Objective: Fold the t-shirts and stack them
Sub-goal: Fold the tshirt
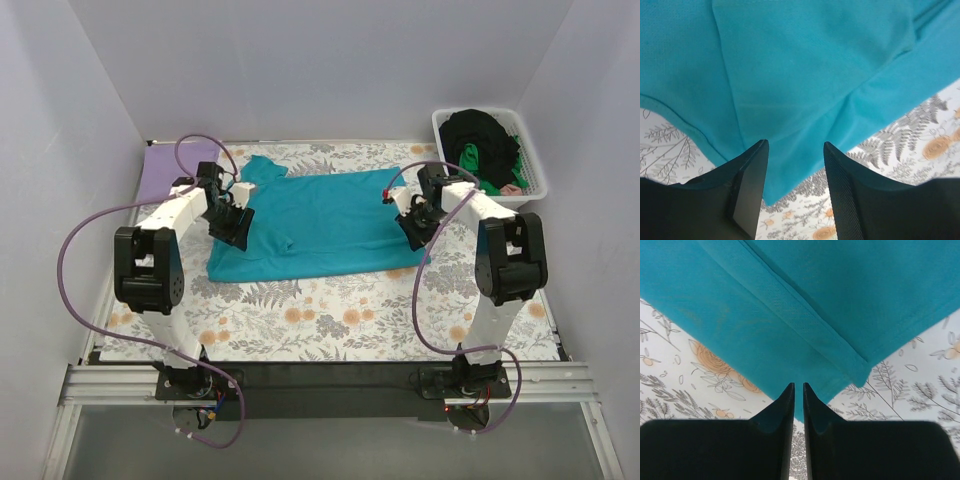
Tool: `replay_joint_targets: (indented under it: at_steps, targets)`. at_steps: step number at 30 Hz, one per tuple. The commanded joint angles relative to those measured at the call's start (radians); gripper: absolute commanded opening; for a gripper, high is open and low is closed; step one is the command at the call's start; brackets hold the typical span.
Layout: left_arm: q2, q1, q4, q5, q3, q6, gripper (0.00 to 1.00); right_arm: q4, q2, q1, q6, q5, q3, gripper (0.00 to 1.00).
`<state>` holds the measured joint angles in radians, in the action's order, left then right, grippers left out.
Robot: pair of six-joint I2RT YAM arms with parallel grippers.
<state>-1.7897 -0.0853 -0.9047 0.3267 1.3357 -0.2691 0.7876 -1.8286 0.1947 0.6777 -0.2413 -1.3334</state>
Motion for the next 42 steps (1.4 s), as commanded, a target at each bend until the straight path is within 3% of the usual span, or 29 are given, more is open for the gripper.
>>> replay_joint_targets:
  at_steps: [1,11,20,26,28,33,37,42]
  targets:
    - [-0.025,0.001,0.053,-0.035,-0.009,-0.003,0.46,-0.007,-0.047,0.002,-0.027,0.016,-0.036,0.17]
    - [0.029,0.001,0.069,-0.112,-0.222,0.085,0.45,-0.024,-0.054,0.003,0.008,0.111,0.105,0.16]
    - [0.194,0.001,-0.003,-0.104,-0.363,0.11,0.45,0.016,0.138,0.02,0.026,0.111,0.293,0.16]
    - [0.285,0.001,-0.094,-0.069,-0.351,0.117,0.45,0.068,0.271,0.029,0.037,0.096,0.361,0.18]
    - [0.294,0.001,-0.109,-0.039,-0.276,0.107,0.45,0.081,0.281,0.025,0.034,0.076,0.312,0.26]
    - [0.219,0.001,-0.138,0.043,0.04,0.03,0.48,0.11,0.217,-0.008,-0.004,-0.002,-0.04,0.5]
    - [0.11,0.001,-0.041,0.1,0.296,-0.064,0.51,0.102,0.074,-0.028,-0.067,-0.024,-0.333,0.5]
    - [-0.058,0.001,0.154,0.101,0.417,-0.195,0.53,0.091,-0.199,-0.028,-0.161,0.025,-0.651,0.48]
